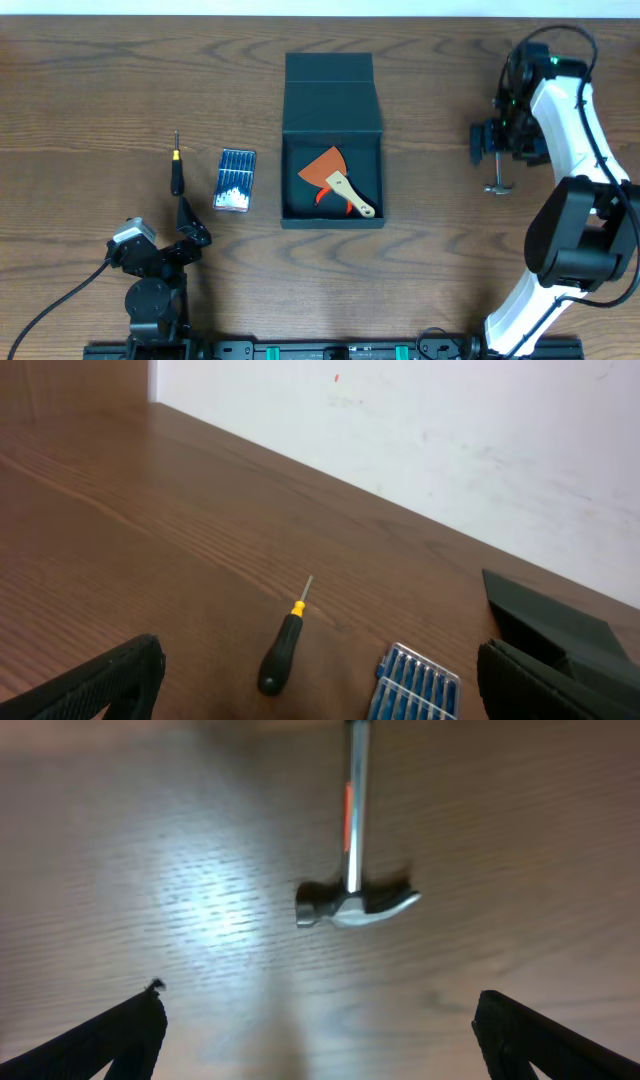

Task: Pack container
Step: 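Move the right gripper back toward the hammer on the right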

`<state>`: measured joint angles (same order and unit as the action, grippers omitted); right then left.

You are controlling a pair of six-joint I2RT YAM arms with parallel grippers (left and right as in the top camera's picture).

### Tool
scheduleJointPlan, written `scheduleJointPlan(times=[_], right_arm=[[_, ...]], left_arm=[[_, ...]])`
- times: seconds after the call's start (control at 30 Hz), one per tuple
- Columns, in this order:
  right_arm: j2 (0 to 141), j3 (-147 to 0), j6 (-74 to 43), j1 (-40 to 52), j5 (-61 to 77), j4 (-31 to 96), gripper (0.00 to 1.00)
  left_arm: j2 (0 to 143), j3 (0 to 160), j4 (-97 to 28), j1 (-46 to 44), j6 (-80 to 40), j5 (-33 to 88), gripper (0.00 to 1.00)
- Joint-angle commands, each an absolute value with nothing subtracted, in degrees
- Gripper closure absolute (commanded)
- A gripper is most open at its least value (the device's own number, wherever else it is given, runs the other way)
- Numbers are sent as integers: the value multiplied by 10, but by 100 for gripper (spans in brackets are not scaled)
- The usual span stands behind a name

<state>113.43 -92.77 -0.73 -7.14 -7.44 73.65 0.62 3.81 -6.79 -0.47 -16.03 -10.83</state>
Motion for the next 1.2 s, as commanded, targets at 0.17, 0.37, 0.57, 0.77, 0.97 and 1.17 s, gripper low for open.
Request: scheduleJointPlan(times=[0.17, 0.37, 0.57, 0.77, 0.97, 1.17], right_arm=[[1134, -827, 40, -138, -7, 674, 1], [1134, -765, 40, -154, -6, 601, 1], [1134, -742, 72, -149, -6, 546, 1], [1134, -741, 110, -149, -12, 514, 1], [1134, -730, 119, -149, -12, 489, 1], [1134, -684, 118, -149, -10, 448, 1]], left_arm=[[2, 21, -72, -4, -150, -110, 1], [2, 21, -72, -4, -150, -110, 2], [2, 21, -72, -4, -150, -110, 1], [2, 21, -72, -4, -150, -110, 1], [2, 21, -72, -4, -150, -110, 2], [2, 21, -72, -4, -150, -110, 2]])
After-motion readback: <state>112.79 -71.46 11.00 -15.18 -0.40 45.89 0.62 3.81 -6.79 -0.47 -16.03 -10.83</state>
